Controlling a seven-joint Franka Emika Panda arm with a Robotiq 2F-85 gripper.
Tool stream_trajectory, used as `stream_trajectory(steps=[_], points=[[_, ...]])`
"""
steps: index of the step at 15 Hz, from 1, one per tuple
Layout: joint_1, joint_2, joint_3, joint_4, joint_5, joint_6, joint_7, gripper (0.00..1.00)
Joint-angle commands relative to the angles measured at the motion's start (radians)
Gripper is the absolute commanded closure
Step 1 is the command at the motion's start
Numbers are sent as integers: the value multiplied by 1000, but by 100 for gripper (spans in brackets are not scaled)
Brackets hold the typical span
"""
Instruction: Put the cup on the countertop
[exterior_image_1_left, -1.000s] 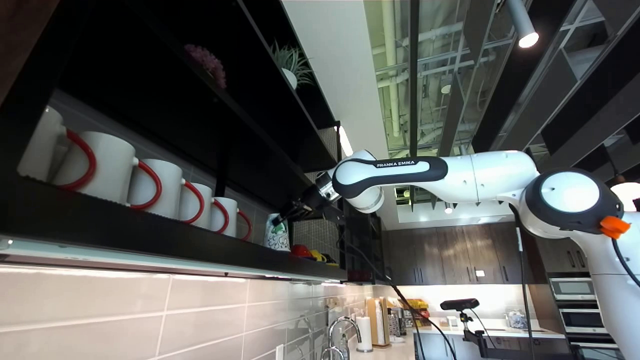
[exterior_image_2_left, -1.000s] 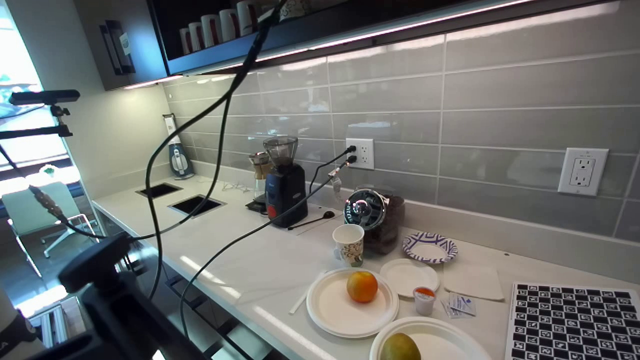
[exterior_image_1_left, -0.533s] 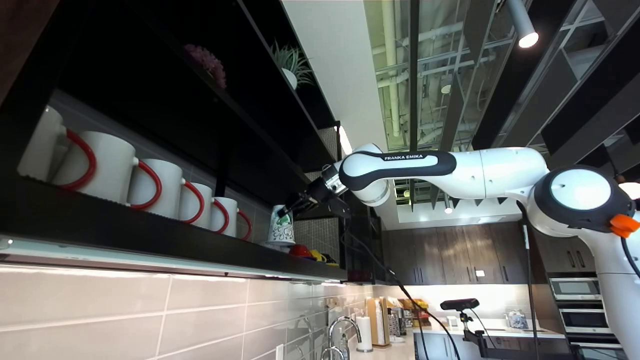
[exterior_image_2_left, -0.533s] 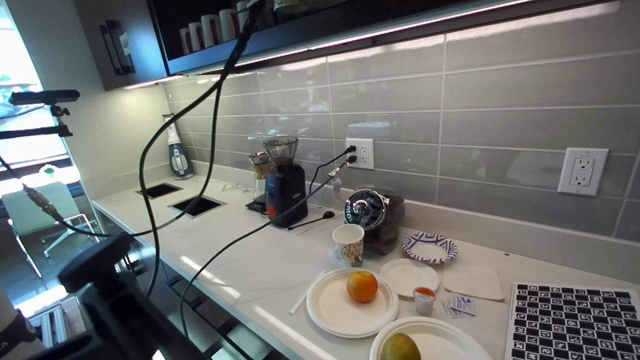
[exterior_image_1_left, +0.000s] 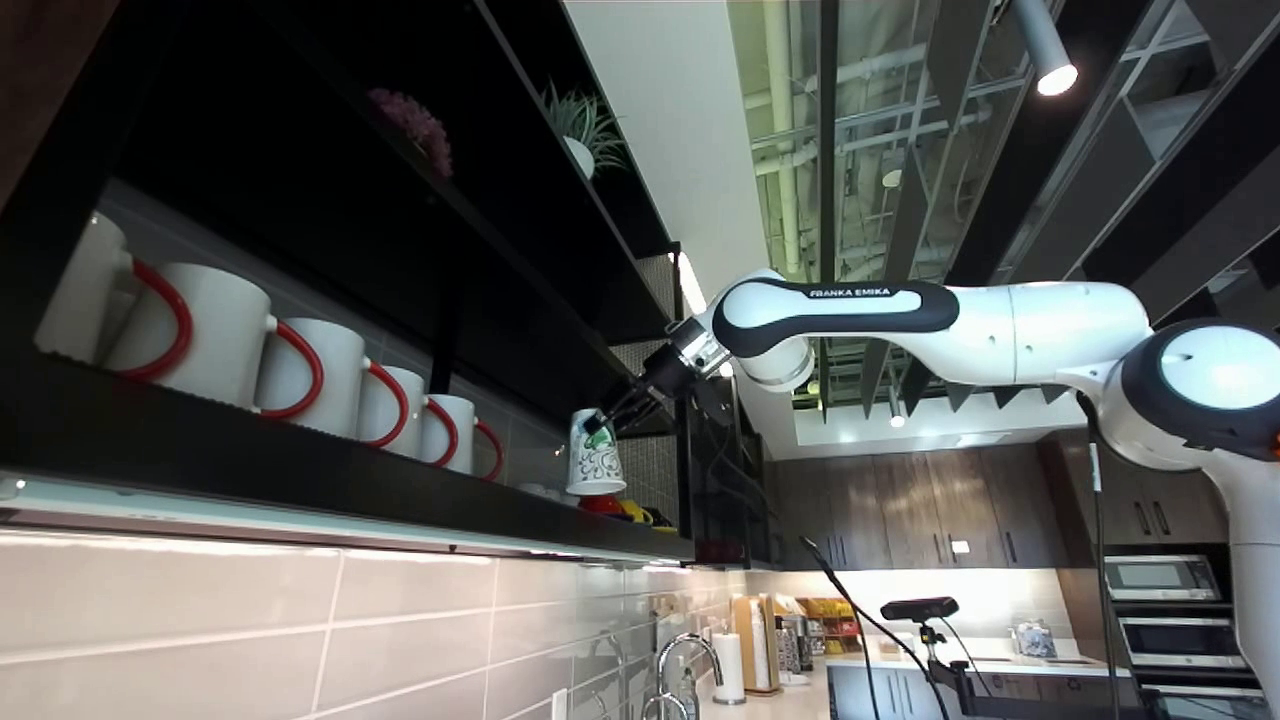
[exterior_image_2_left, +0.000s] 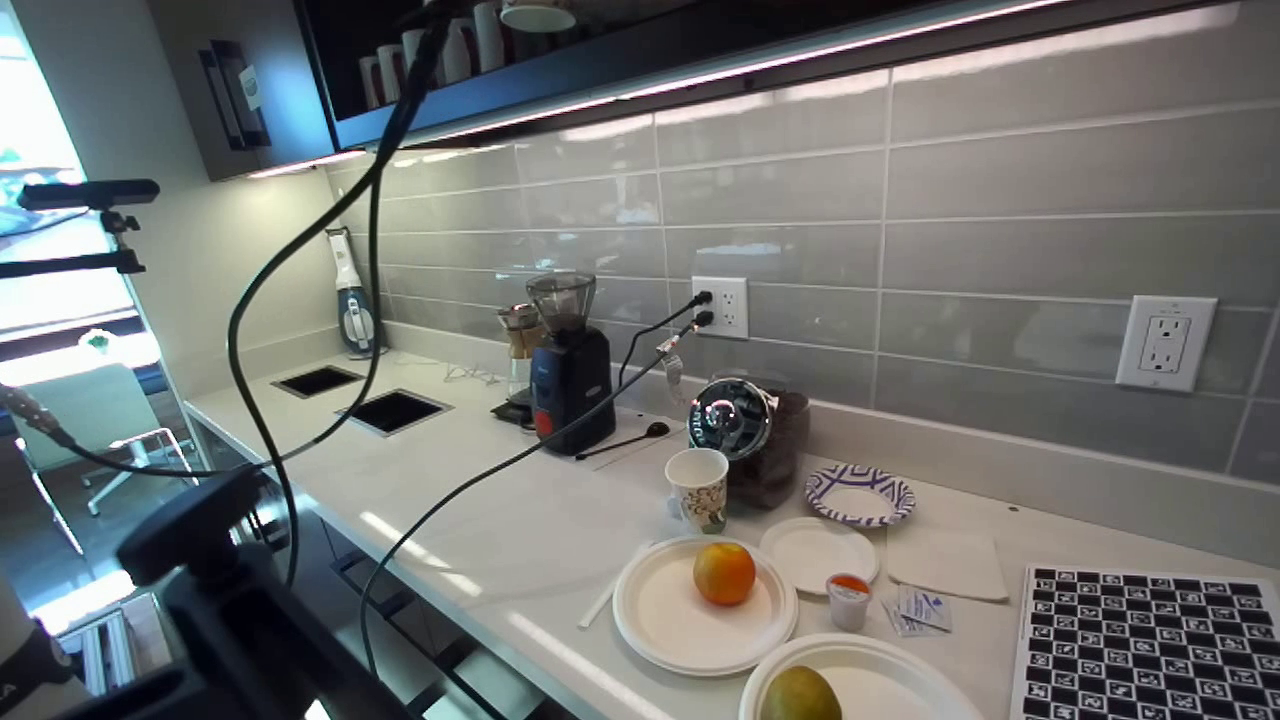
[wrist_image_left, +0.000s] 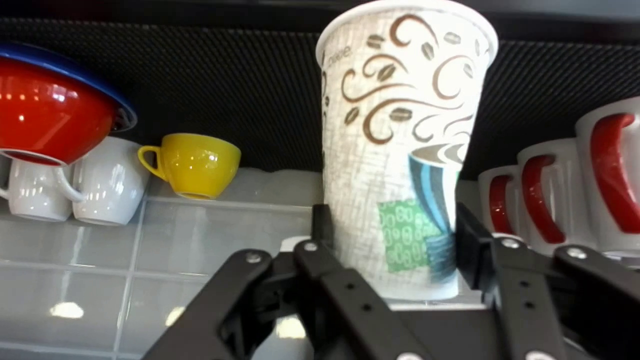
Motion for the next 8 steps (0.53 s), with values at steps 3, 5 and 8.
stream_trajectory(steps=[3,5,8], points=[[-10,-137,4,-128,-26,-105,32,66],[-6,-169,-3,-162,-17,-137,23,66],[-7,-215,-12,-229,-21,-196,7,66]])
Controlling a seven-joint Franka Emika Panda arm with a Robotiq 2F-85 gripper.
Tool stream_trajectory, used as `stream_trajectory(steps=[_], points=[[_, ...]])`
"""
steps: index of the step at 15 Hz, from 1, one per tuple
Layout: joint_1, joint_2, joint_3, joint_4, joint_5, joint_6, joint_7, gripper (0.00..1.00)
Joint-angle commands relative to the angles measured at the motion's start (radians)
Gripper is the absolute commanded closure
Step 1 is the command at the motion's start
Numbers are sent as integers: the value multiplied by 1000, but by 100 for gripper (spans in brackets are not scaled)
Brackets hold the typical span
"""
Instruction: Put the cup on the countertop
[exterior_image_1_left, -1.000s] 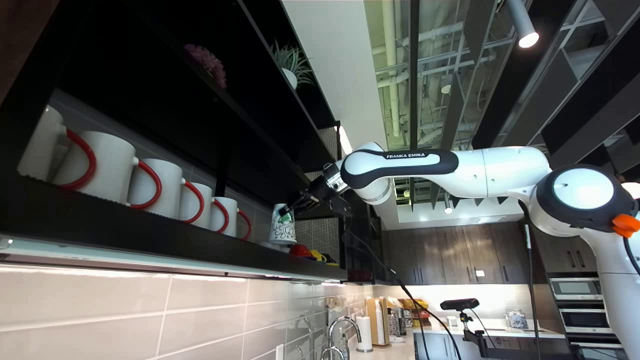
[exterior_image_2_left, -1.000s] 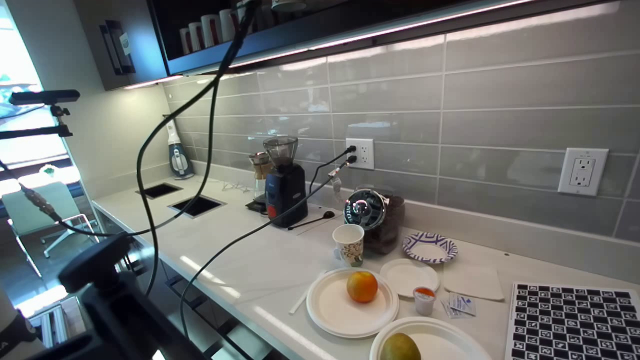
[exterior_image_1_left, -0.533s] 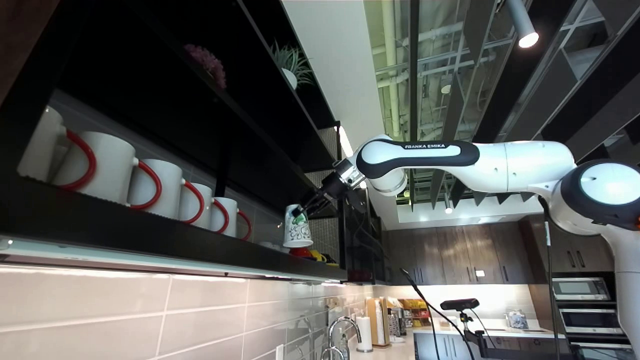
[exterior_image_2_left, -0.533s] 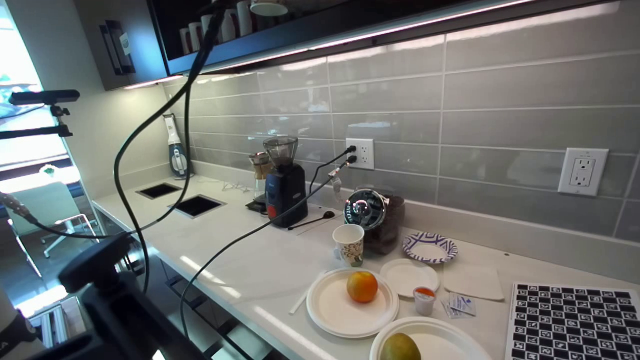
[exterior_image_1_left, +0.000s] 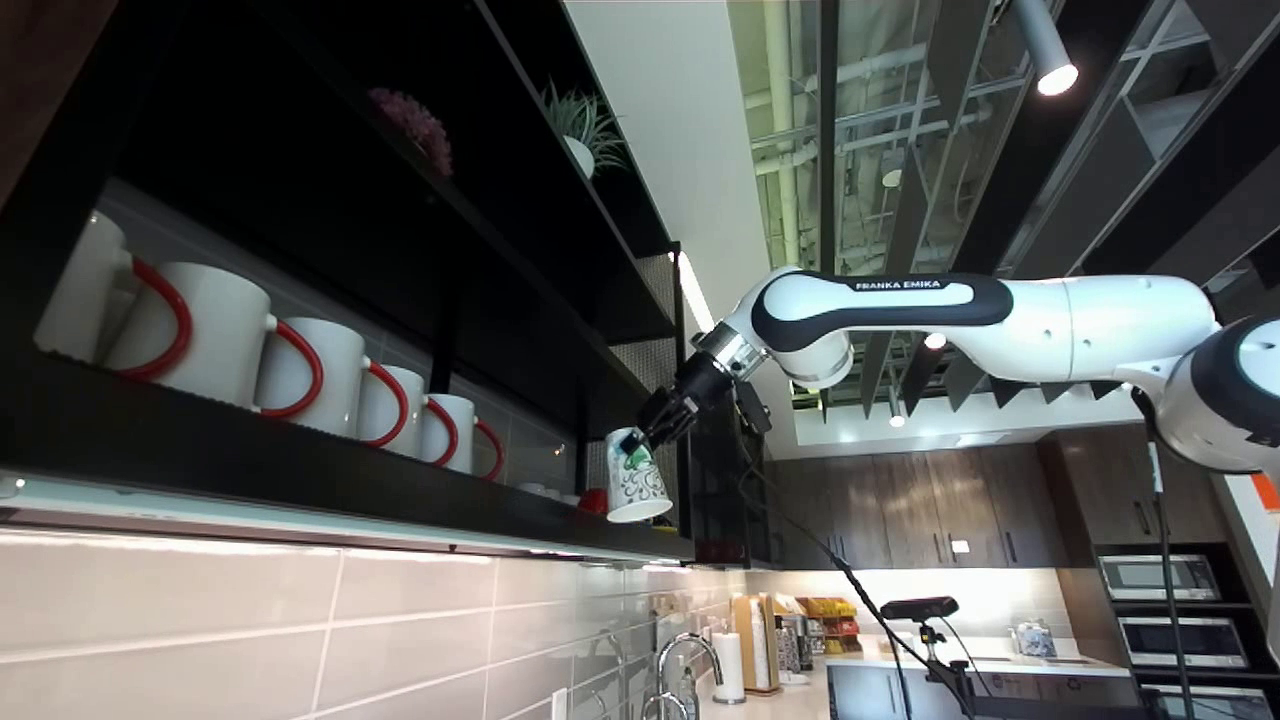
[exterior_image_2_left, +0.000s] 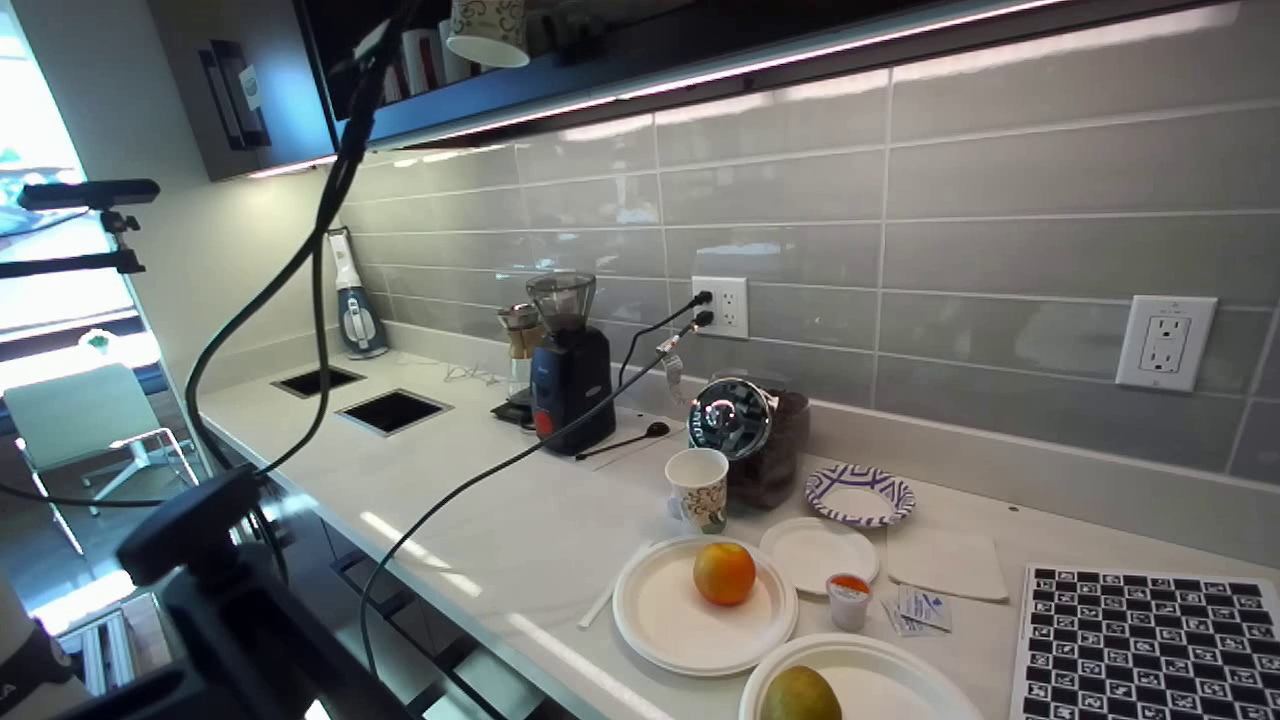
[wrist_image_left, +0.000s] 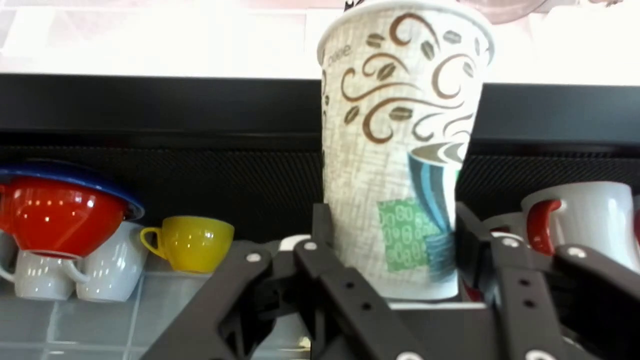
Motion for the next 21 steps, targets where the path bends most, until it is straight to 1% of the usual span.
stream_trajectory(steps=[1,5,8,10,11,14,18,19,21], points=[[-3,-85,-9,-115,-21,-68,-3,66],[-30,-125,-11,-234,-29,-114,42,66],[-54,-135,-11,-309,-29,-106,81,66],[-73,-132,-4,-337,-42,-98,115,66],[-46,-98,-21,-289,-15,-108,72,41],[-55,-102,-21,-313,-21,-107,90,41],[-55,-107,-20,-314,-22,-107,92,41],[-53,-96,-26,-310,-5,-111,103,66],[-51,-58,-52,-317,44,-134,127,66]])
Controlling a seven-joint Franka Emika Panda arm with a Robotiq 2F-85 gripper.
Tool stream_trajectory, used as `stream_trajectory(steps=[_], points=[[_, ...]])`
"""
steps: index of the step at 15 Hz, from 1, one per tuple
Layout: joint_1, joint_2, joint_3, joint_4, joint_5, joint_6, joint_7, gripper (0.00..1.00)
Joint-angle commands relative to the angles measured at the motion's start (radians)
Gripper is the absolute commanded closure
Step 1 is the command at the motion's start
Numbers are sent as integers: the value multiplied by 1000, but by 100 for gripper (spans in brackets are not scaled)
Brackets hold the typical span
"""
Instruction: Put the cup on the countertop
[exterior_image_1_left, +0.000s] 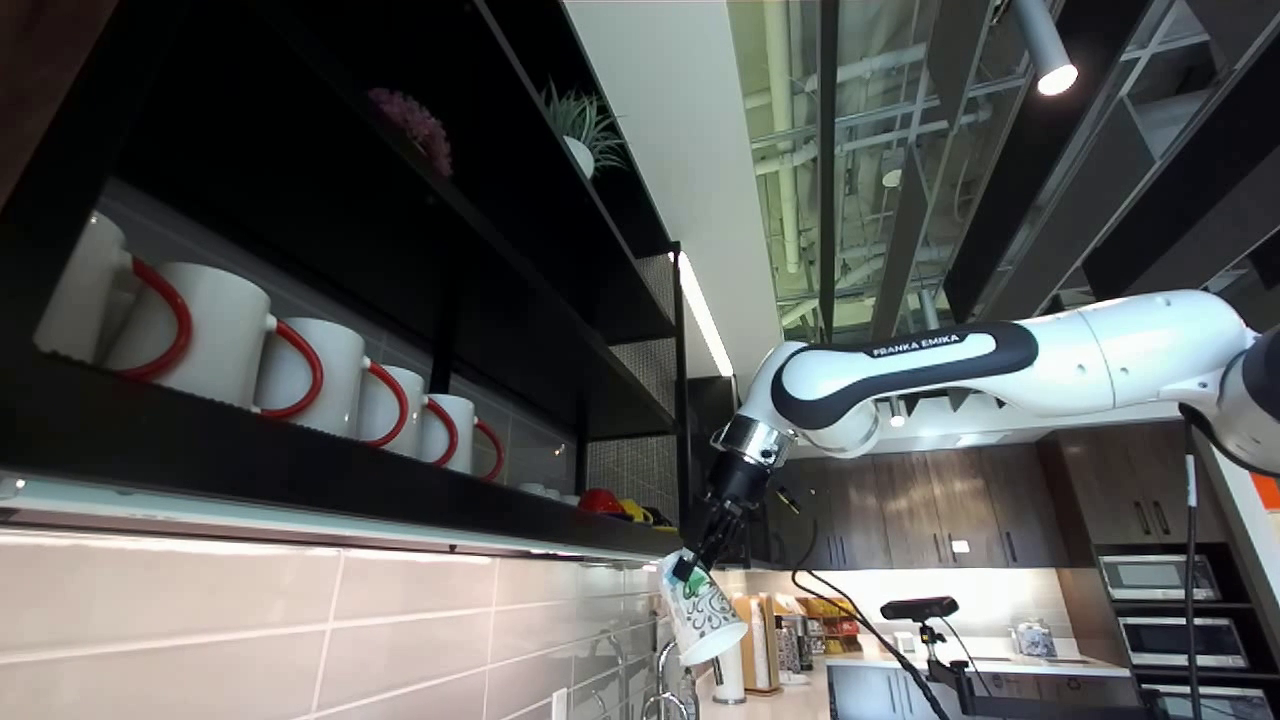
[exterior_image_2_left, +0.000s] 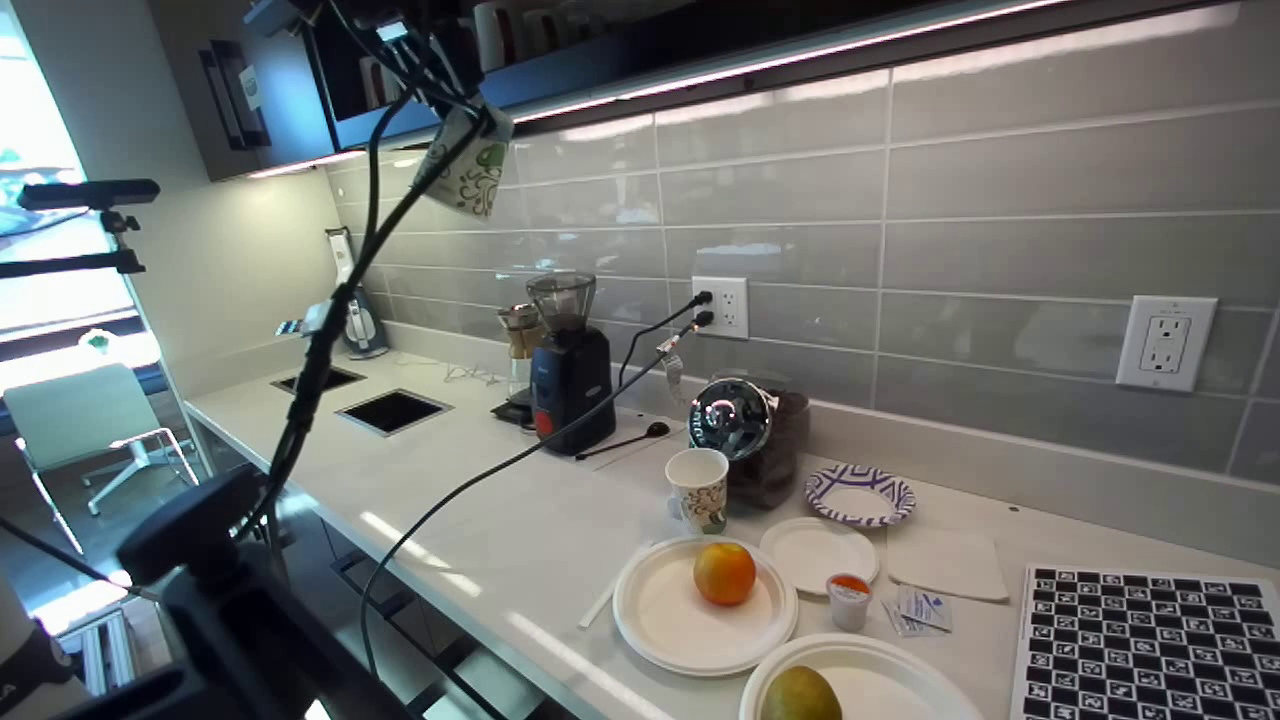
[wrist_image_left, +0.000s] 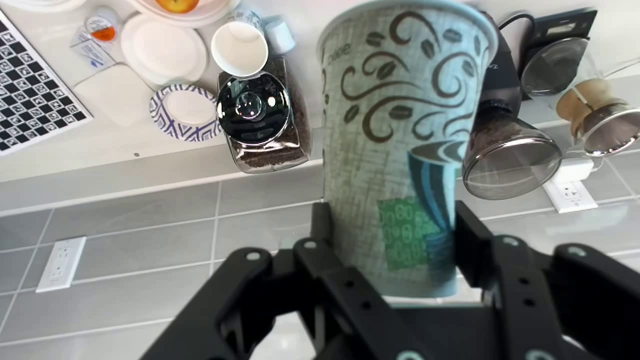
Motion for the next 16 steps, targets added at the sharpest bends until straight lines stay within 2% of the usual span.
stream_trajectory(steps=[1,6,16], points=[[11,57,-46,-11,74,-27,43,66],[6,119,-97,-74,204,-79,55,66],[-21,307,-179,-166,540,-199,21,66]])
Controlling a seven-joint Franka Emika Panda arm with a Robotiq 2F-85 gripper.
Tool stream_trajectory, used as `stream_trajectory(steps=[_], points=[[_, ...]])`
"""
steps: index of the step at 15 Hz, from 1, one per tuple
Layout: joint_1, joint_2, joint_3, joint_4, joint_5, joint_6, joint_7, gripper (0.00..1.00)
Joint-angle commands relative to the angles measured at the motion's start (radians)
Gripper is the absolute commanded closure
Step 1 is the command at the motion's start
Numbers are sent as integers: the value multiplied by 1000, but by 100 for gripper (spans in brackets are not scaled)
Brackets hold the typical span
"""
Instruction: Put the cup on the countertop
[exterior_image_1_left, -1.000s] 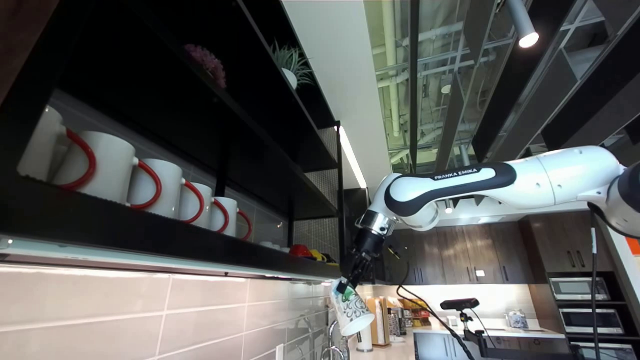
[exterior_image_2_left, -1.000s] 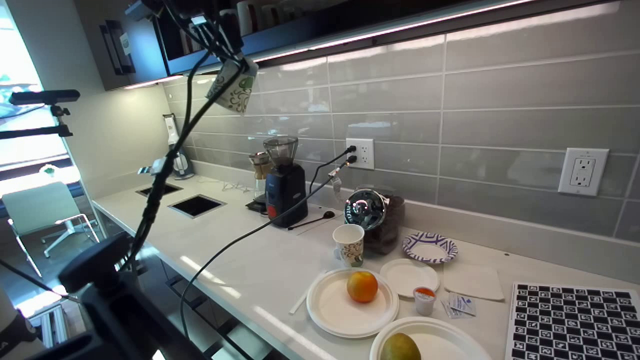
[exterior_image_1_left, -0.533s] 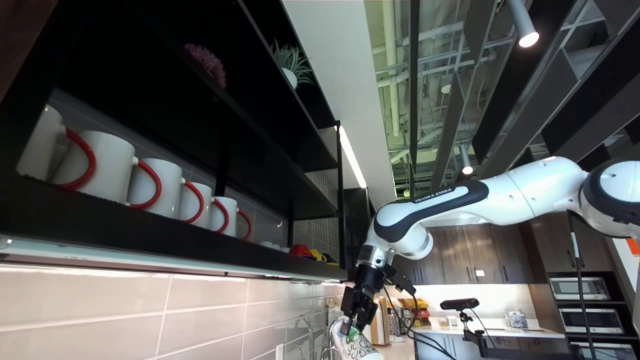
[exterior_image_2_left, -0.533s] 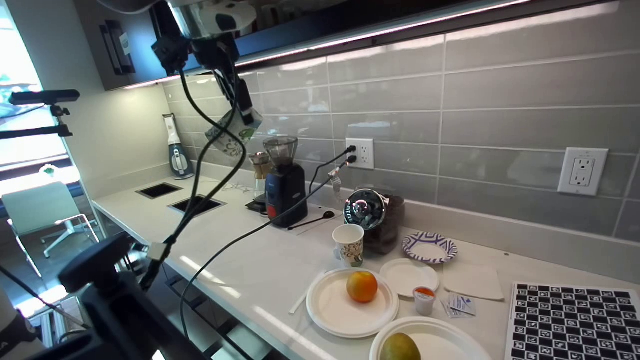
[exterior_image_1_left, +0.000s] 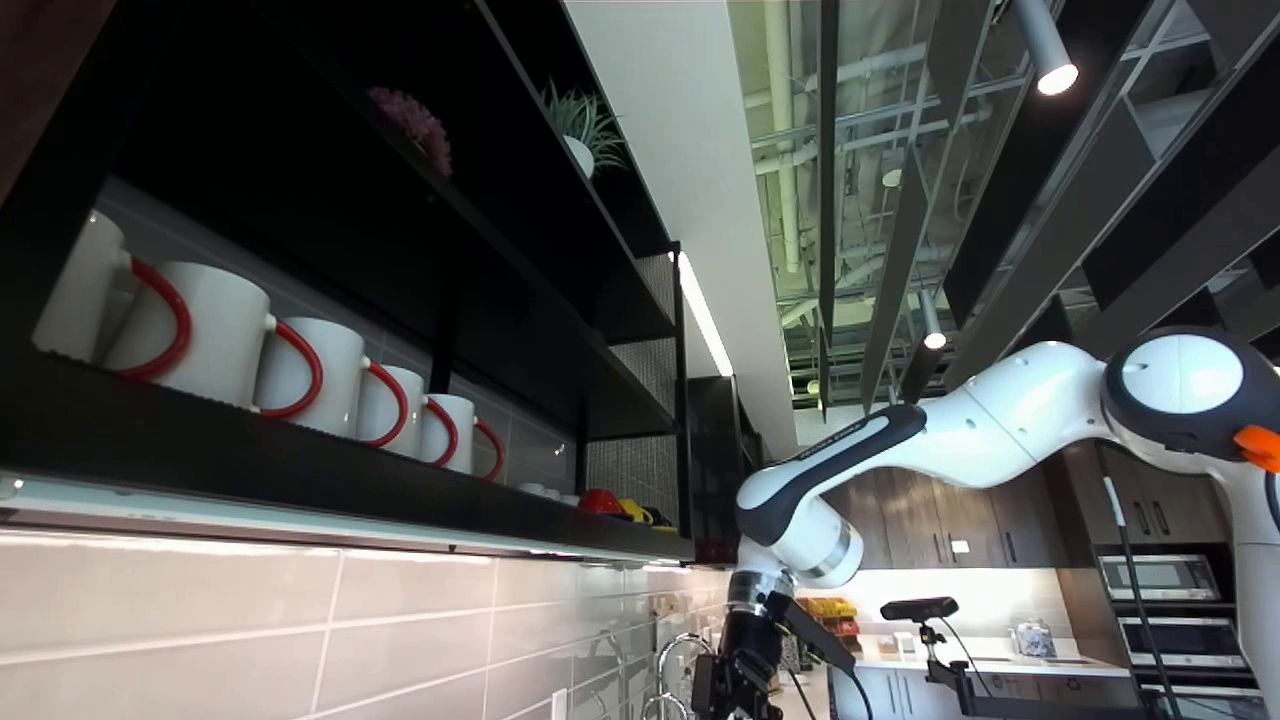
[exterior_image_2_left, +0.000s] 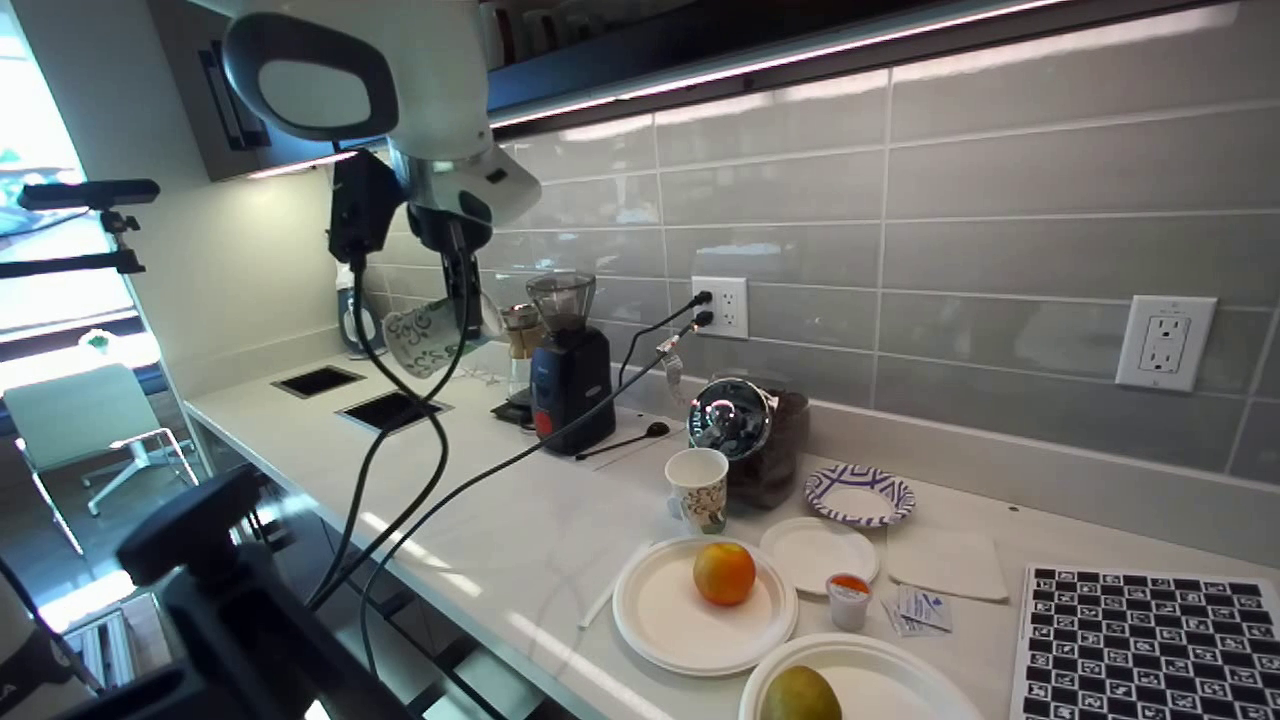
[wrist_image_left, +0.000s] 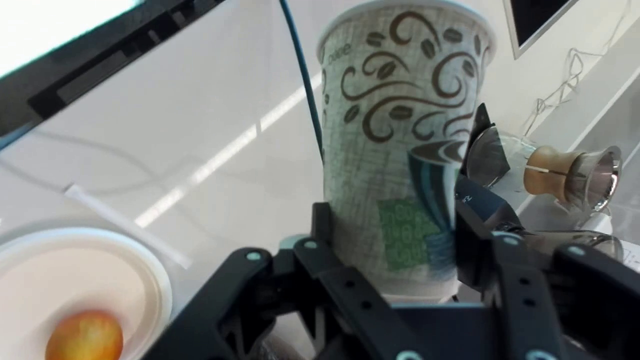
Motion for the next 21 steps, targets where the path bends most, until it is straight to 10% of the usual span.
stream_trajectory(steps=[1,7,8,15,16,21], points=[[-23,94,-28,-3,153,-53,-28,66],[-91,292,-33,10,371,-130,-84,66],[-93,224,-6,-19,301,-80,-54,41],[-108,288,-7,-2,345,-100,-75,41],[-108,288,-7,-2,345,-101,-75,66],[-171,468,-22,44,469,-240,-90,66]])
